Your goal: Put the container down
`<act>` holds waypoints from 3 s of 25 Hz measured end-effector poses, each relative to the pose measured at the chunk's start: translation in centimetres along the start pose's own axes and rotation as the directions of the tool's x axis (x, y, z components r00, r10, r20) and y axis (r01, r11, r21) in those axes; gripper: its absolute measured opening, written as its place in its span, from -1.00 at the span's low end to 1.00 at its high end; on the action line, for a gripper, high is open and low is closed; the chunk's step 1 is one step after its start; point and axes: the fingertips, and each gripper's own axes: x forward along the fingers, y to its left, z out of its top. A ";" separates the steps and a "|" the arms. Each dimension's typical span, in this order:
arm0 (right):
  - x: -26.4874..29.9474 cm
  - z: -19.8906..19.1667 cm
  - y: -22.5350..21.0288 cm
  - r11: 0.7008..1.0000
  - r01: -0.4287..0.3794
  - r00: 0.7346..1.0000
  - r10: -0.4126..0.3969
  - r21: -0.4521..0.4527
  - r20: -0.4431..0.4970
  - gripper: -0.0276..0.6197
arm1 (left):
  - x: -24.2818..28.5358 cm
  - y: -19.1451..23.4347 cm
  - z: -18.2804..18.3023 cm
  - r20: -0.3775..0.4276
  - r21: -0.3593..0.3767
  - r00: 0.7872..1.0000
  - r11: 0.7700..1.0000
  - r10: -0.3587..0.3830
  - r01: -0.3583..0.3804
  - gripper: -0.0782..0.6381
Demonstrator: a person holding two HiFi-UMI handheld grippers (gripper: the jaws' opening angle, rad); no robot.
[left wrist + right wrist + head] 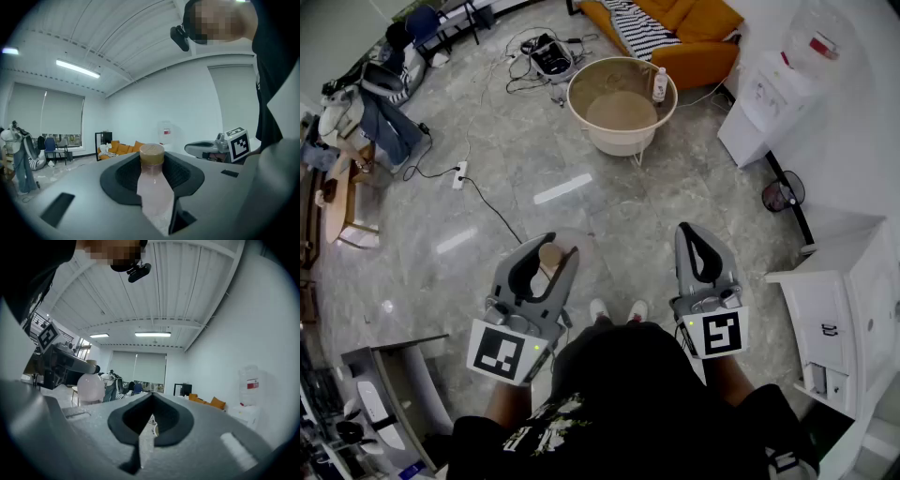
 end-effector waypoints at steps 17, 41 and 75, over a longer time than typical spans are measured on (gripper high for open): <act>-1.8 -3.6 -1.2 0.999 -0.033 0.999 0.034 0.034 -0.009 -0.93 | 1.2 -2.5 -2.5 -0.025 0.015 0.999 0.999 0.044 -0.044 -0.37; 0.2 -8.9 -1.3 0.986 -0.167 0.981 0.169 0.023 -0.094 -0.93 | 5.2 -2.1 -6.6 -0.087 -0.002 0.994 0.998 0.066 -0.066 -0.37; 25.7 -6.4 -2.9 0.998 -0.064 0.995 0.063 -0.017 -0.076 -0.93 | 16.6 22.3 -2.8 -0.036 0.019 0.999 1.000 -0.002 0.003 -0.37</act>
